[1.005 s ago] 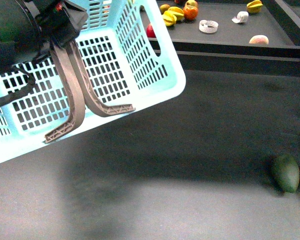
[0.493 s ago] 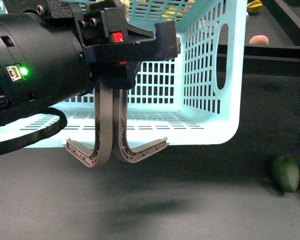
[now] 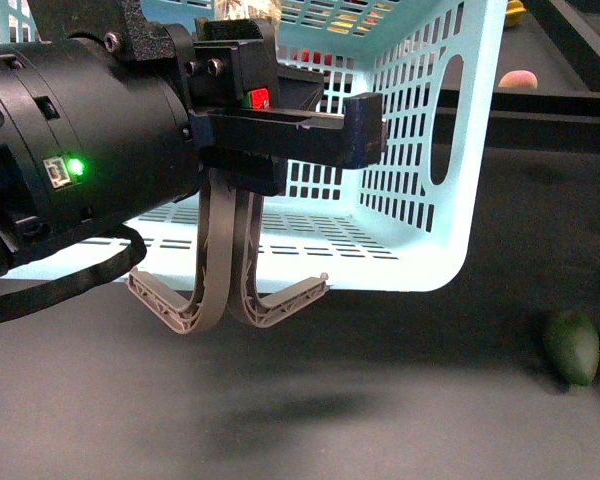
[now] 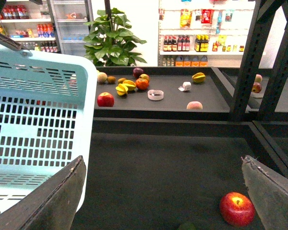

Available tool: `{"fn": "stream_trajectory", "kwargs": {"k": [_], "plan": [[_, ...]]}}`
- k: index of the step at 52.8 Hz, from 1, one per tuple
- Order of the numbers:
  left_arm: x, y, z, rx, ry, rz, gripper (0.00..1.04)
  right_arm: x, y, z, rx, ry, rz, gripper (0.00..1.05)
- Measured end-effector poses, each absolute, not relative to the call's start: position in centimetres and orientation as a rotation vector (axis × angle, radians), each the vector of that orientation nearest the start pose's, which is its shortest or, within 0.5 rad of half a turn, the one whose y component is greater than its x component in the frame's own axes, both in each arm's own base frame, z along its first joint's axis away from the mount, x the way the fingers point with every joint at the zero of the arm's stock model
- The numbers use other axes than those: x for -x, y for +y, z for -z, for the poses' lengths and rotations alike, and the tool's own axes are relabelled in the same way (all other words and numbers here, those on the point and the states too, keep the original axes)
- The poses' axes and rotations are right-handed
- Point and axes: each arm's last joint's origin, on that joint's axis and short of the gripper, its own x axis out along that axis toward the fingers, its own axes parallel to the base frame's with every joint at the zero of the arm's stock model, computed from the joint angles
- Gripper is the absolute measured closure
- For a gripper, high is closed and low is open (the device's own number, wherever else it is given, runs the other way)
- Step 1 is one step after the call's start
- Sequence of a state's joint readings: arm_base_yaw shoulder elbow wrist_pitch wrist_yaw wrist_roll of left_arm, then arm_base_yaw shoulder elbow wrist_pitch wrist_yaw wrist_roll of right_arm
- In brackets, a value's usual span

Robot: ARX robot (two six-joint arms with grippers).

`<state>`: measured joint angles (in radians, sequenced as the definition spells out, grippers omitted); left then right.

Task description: Pick mango with right arm and hold basket with left

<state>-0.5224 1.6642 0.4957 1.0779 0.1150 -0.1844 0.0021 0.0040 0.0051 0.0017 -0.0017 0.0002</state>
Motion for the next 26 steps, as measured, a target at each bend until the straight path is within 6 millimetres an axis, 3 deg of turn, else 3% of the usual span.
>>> {"fn": "stream_trajectory", "kwargs": {"k": [26], "plan": [[-25.07,-14.96,-15.57,0.151,0.146,0.631,0.97,-9.76,0.03,-16.51,0.000,-0.003,-0.004,0.08]]}}
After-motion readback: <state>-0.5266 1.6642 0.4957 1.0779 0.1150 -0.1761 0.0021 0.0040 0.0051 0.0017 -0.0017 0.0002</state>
